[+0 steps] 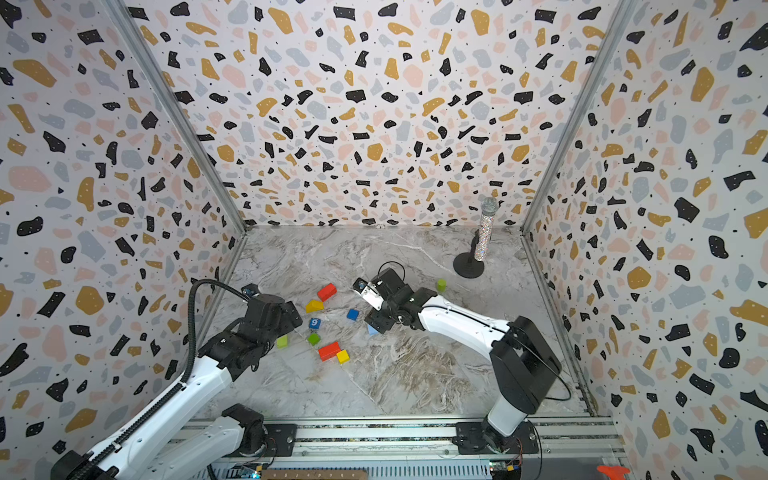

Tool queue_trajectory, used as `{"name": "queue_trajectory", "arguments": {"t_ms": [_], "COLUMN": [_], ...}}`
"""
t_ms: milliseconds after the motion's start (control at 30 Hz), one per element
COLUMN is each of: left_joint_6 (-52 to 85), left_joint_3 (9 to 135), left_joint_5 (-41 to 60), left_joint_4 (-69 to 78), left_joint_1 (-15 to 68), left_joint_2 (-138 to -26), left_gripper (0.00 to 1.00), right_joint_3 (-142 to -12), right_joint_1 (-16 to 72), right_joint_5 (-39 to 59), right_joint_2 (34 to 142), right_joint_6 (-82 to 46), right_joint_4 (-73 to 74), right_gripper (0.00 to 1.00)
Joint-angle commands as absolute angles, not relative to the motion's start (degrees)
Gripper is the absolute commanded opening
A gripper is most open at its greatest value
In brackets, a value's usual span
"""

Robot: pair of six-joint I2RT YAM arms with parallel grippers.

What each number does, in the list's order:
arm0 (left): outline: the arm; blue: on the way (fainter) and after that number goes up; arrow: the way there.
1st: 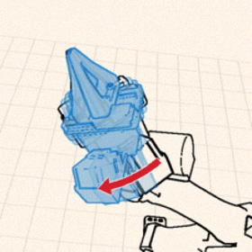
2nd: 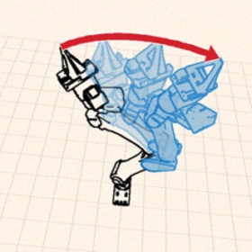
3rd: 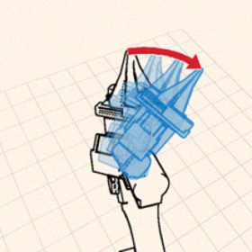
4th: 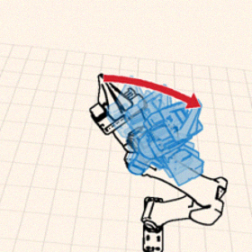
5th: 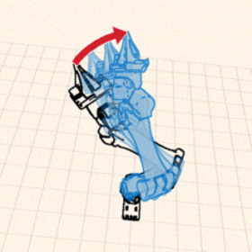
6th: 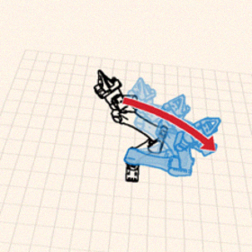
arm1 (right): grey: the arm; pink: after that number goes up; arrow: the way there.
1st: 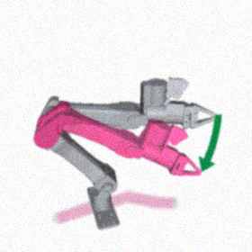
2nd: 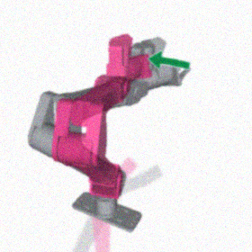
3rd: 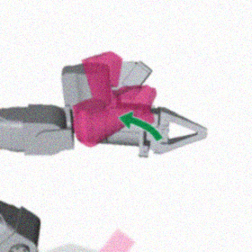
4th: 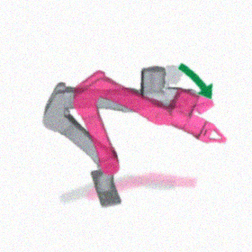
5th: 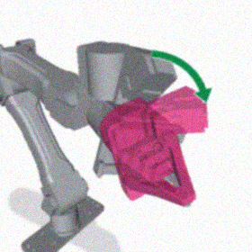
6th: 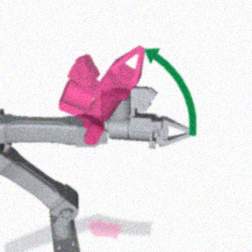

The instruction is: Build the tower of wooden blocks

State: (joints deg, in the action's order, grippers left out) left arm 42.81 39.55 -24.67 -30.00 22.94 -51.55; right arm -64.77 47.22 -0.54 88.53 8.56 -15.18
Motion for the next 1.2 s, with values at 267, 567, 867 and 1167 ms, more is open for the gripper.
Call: {"name": "queue_trajectory", "arguments": {"t_ms": [267, 567, 867, 1167], "left_joint_6": [37.3, 29.3, 24.0, 24.7], "left_joint_3": [49.9, 52.0, 54.5, 52.5], "left_joint_5": [-25.1, -19.2, -15.8, -17.9], "left_joint_4": [-43.0, -45.8, -47.8, -43.5], "left_joint_1": [21.1, 14.1, 13.5, 10.1], "left_joint_2": [-56.0, -60.5, -67.8, -74.5], "left_gripper": [0.73, 0.57, 0.57, 0.46], "right_joint_3": [-49.8, -37.6, -25.4, -21.5], "right_joint_1": [41.1, 35.3, 34.3, 31.1], "right_joint_5": [12.0, 20.6, 26.3, 30.1], "right_joint_2": [72.7, 65.7, 62.5, 61.8], "right_joint_6": [-15.7, -24.3, -35.0, -37.8], "right_joint_4": [1.0, 13.6, 30.2, 35.1], "right_gripper": [0.79, 0.76, 0.78, 0.78]}}
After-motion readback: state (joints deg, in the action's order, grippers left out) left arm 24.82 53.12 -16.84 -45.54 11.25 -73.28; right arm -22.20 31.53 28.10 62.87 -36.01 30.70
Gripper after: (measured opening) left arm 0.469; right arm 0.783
